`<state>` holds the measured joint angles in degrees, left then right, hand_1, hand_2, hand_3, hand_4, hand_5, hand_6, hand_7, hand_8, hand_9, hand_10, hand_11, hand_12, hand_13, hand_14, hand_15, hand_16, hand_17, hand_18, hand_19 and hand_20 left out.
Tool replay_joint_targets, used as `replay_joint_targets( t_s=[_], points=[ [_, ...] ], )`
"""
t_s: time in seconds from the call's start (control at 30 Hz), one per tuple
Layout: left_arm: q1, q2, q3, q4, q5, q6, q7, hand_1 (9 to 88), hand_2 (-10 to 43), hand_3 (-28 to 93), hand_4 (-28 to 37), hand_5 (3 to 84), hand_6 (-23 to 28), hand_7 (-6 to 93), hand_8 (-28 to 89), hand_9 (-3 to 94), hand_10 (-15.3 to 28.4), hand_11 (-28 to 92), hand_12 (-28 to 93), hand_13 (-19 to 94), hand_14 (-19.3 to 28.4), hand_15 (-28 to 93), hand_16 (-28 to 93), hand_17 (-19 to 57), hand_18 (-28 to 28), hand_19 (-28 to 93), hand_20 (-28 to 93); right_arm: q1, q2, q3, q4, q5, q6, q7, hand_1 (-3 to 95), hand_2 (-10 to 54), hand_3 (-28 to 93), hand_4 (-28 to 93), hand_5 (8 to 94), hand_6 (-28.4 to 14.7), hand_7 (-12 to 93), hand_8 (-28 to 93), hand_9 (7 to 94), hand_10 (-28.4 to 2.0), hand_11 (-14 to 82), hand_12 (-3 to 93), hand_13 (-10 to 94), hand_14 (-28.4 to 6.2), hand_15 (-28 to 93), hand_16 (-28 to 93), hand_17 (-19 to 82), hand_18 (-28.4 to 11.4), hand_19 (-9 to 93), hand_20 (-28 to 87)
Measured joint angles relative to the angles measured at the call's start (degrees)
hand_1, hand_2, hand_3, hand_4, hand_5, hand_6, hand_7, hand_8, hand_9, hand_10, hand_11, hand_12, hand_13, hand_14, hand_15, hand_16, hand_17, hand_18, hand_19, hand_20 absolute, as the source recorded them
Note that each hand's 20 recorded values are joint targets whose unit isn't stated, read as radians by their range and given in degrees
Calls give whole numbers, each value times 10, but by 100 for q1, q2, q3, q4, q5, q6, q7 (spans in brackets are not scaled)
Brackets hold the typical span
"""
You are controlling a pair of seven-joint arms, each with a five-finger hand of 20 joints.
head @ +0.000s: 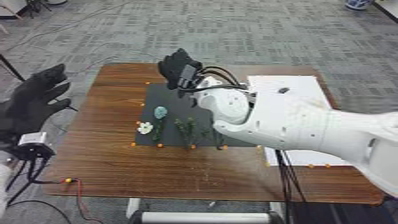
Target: Arrange flowers
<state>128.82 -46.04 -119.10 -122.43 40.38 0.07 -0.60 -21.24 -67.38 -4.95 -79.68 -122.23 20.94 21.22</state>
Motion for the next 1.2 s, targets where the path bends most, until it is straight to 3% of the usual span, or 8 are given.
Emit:
replay_joint_targets(
  t_s=[0.1,0.17,0.27,0.33,0.5,0.77,1.07,1.2],
  points=[
    [-443,343,341,239,-6,-99,-98,298,-54,462,-283,177,12,183,-79,108,79,160,207,15,108,328,-47,-136,193,305,103,-249,29,57,-22,-185,-114,-14,500,-95,834,-283,780,56,409,-53,874,-38,195,483,712,-45,760,375,337,-188,805,541],
    [-752,547,555,350,-9,-203,-174,299,-53,459,-283,175,11,183,-78,107,79,160,208,14,108,327,-45,-137,193,306,103,-380,48,12,-5,-209,-164,-13,500,-95,833,-283,782,56,407,-54,875,-38,191,481,712,-46,760,375,336,-188,804,541],
    [-1210,786,796,416,-11,-390,-290,296,-53,463,-283,174,11,180,-77,106,78,159,210,13,108,326,-43,-137,193,306,102,-598,68,-34,48,-217,-254,-2,501,-95,831,-283,783,55,405,-54,876,-37,188,480,710,-47,761,374,335,-188,803,542],
    [-1448,857,851,413,-11,-461,-327,297,-53,462,-283,175,12,180,-76,106,78,159,210,14,108,325,-43,-137,193,306,102,-710,70,-78,89,-235,-309,15,501,-95,831,-283,784,55,403,-55,877,-38,187,480,709,-46,762,374,334,-188,803,543],
    [-1724,872,834,366,-11,-470,-322,297,-53,463,-283,175,12,179,-76,106,79,159,211,14,108,325,-42,-138,194,308,103,-840,54,-249,191,-302,-399,70,502,-95,830,-283,786,55,401,-55,878,-41,180,477,708,-46,762,374,333,-188,801,543],
    [-1677,868,814,336,-11,-440,-282,301,-51,455,-283,176,12,181,-77,107,79,158,211,14,108,325,-42,-137,194,308,102,-833,4,-392,292,-351,-427,203,498,-95,831,-283,780,61,399,-47,880,-31,166,468,708,-47,764,372,331,-189,800,544],
    [-1574,857,741,283,-10,-440,-271,299,-51,459,-283,176,12,181,-78,108,79,157,211,14,109,328,-44,-138,194,308,101,-813,86,-354,163,-354,-610,201,404,-95,815,-283,657,62,335,-71,810,-30,127,433,659,-57,779,357,298,-193,783,554],
    [-1527,845,693,272,-7,-440,-270,300,-51,459,-283,176,13,180,-77,108,79,156,211,14,109,328,-44,-138,194,308,101,-802,150,-290,72,-388,-726,152,337,-95,858,-283,636,63,304,-138,743,-52,253,323,647,-64,784,359,287,-198,777,564]
  ],
)
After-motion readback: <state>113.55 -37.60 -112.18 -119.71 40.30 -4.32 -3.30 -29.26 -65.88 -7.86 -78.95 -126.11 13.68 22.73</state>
